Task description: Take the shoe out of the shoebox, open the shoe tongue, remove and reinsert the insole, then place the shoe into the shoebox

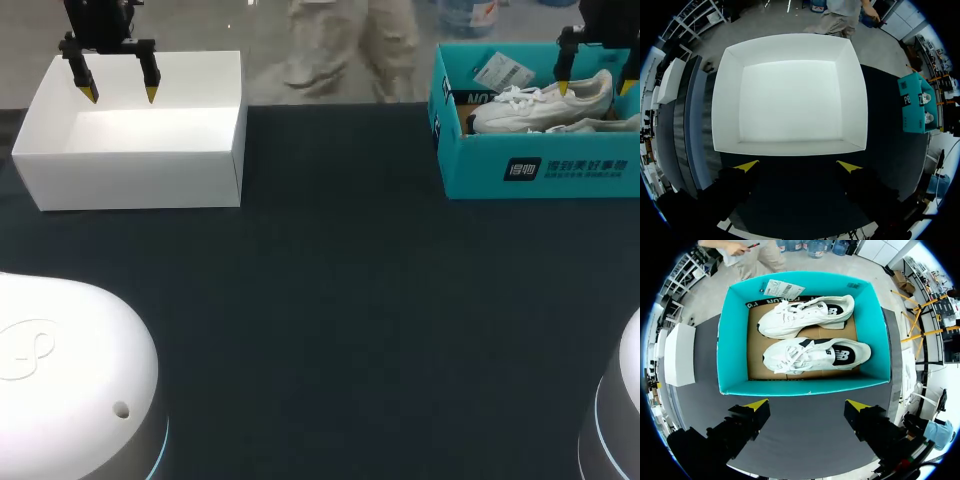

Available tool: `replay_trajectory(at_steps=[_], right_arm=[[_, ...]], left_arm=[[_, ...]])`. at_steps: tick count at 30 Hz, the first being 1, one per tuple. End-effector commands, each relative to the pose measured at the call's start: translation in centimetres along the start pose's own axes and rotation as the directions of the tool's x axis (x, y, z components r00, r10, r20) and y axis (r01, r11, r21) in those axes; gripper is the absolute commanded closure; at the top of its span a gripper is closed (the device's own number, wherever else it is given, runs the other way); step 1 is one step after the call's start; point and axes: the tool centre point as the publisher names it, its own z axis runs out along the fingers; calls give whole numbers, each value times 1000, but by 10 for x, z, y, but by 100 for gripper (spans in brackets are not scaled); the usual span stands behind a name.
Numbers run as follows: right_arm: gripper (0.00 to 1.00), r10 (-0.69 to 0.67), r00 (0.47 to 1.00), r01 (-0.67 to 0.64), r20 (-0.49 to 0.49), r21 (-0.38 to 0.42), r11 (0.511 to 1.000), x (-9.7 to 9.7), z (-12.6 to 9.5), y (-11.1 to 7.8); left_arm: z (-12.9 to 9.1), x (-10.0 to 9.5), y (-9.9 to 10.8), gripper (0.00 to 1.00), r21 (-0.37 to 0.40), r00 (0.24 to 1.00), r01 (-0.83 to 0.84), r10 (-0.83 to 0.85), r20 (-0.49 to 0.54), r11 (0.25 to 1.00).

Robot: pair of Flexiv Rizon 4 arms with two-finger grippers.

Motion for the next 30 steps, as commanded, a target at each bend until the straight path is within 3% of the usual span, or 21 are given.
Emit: replay_trajectory(at_steps=[1,30], right_arm=[[0,20,1000,-21,13,24,1000,-6,5,7],[0,32,999,-33,24,28,999,-6,6,7]], left_arm=[[0,0,0,0,0,1000,0,0,0,1000],[0,0,0,0,0,1000,0,0,0,1000]])
